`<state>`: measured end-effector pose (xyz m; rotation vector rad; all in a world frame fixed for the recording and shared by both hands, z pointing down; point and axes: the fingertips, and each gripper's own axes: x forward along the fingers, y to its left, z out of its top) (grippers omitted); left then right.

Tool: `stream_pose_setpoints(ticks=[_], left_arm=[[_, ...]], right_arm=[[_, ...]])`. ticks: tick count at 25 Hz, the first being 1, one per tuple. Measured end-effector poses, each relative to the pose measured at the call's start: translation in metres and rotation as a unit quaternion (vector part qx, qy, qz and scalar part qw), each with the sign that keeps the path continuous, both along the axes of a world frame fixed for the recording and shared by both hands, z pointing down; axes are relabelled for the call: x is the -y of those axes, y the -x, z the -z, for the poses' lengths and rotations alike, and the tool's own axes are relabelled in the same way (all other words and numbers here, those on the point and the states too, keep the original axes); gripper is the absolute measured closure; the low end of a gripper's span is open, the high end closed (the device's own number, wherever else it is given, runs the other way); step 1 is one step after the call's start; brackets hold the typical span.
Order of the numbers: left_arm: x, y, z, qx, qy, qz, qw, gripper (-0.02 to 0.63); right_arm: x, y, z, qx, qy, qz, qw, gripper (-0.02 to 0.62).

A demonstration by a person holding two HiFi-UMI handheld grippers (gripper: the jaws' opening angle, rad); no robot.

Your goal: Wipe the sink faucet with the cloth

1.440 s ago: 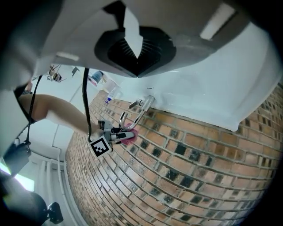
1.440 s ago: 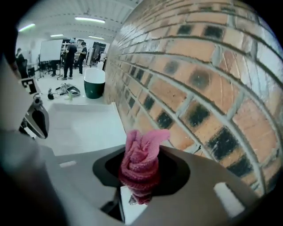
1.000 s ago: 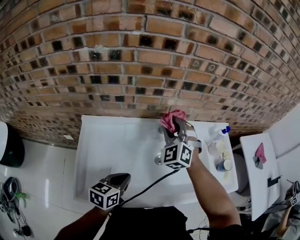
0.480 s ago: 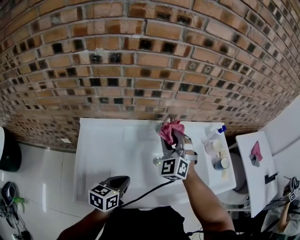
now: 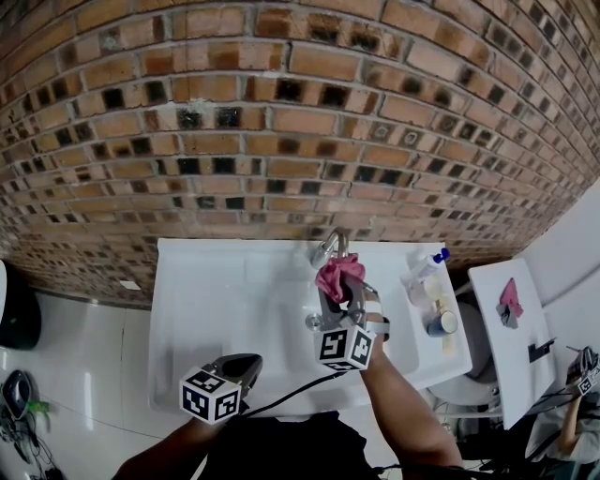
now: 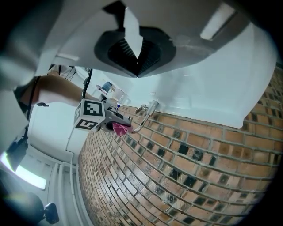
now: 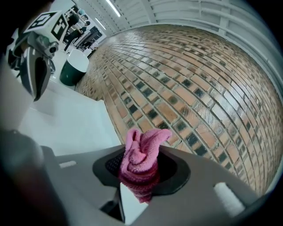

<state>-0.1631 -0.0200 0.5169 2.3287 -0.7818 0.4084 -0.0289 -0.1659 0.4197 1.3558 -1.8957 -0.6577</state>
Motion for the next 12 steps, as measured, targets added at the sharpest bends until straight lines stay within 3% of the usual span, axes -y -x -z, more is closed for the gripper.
stream_pose_setpoints(ticks=[12], left_arm=[[0.0, 0.016, -0.003, 0.0, 0.0, 0.013, 0.9999, 0.601]], right_arm=[[-0.014, 0.003, -0.04, 0.033, 0.051, -0.004, 0.998, 0.462]])
